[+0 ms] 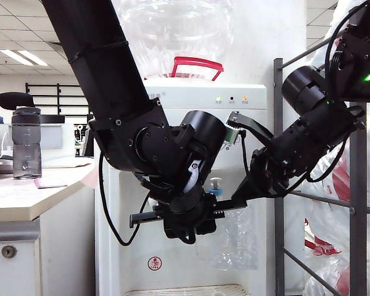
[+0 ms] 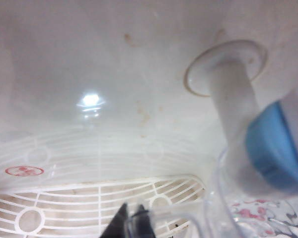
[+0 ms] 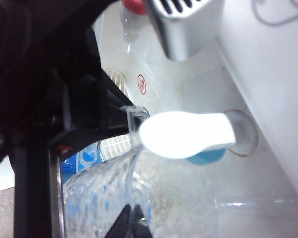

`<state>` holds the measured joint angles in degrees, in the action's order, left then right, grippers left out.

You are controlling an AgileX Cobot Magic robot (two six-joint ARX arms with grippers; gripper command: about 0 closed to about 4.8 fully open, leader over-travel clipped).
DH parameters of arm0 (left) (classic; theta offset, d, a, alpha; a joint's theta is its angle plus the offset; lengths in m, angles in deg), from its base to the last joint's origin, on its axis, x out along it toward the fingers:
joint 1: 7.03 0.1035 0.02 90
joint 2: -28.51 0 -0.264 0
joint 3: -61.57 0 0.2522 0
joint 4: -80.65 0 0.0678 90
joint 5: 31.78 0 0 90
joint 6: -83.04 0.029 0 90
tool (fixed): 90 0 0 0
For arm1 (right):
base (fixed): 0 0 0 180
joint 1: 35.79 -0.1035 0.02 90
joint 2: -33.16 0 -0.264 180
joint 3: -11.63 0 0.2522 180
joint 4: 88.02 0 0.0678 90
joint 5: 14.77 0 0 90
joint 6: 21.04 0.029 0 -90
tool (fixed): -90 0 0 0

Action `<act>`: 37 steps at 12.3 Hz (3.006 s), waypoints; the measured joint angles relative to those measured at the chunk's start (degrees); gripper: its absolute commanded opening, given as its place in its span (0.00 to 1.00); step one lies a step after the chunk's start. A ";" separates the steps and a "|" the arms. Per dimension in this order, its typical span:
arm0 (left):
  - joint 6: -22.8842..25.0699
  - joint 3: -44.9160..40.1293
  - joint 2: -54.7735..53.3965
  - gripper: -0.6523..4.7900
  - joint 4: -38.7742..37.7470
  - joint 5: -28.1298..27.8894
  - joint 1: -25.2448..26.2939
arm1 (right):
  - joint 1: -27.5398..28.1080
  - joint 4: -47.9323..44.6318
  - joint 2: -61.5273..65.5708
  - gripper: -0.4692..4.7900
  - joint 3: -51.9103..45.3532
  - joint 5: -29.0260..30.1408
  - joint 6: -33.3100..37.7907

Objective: Pick up the plastic mug from the left desk, go to the cold water outlet of the water dispenser, press the vertical switch to get some water, then put the mug back on the desk.

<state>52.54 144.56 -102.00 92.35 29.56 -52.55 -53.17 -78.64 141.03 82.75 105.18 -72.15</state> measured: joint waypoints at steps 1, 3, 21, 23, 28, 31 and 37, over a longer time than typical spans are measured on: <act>0.00 0.00 0.00 0.11 0.02 0.00 0.00 | 0.00 -0.02 0.00 0.08 0.00 -0.04 0.02; 0.02 0.00 0.00 0.11 0.02 0.00 0.00 | 0.00 0.04 -0.11 0.08 0.00 -0.81 0.02; -0.02 -0.07 0.02 0.11 0.07 0.09 0.00 | -0.70 -5.84 -1.16 0.08 -0.02 6.95 1.38; -0.02 -0.07 0.02 0.11 0.07 0.11 0.00 | -1.44 -8.15 -0.46 0.08 0.00 7.04 1.46; -0.02 -0.07 0.02 0.11 0.04 0.09 0.00 | -1.84 -10.05 -0.59 0.08 0.00 6.91 1.60; -0.02 -0.07 0.02 0.11 0.07 0.09 0.00 | -1.84 -12.33 -1.09 0.08 -0.02 6.56 2.32; -0.02 -0.11 0.02 0.11 0.07 0.11 0.00 | -1.84 -13.60 1.51 0.08 -0.04 5.66 2.80</act>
<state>52.52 144.45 -101.98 92.41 29.67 -52.55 -55.01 -92.24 142.54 82.71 110.84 -69.35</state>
